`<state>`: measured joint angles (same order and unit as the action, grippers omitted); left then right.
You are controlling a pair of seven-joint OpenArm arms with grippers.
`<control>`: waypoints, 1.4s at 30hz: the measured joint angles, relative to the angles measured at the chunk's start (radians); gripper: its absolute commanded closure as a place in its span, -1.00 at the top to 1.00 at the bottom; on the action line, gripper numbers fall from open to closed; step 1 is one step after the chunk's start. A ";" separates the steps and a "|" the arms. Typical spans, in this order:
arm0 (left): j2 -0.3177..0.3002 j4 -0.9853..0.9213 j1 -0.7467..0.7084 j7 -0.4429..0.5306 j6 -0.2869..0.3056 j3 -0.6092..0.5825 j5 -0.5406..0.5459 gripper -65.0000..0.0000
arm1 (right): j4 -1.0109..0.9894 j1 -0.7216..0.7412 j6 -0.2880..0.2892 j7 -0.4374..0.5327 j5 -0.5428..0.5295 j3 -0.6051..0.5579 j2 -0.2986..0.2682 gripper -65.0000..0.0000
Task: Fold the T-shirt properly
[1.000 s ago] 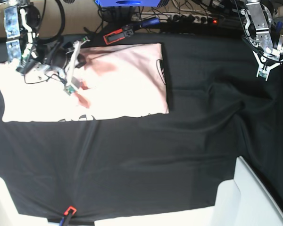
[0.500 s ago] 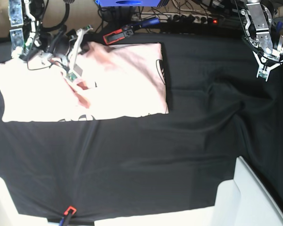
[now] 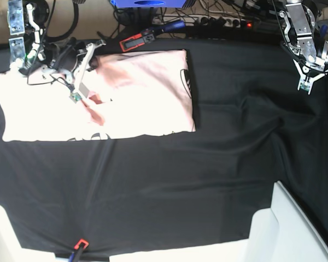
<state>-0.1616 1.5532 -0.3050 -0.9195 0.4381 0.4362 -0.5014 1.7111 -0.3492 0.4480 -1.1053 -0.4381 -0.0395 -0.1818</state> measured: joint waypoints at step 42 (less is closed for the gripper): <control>-0.001 0.000 -0.013 0.000 0.000 0.003 -0.003 -1.00 | -0.369 0.515 -0.109 0.106 -0.001 -0.353 -0.035 -0.20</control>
<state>-0.1623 1.5536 -0.3183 -0.9192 0.4381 0.4397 -0.5049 1.3418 0.1661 0.3389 -0.9993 -0.4393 -0.3927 -0.2165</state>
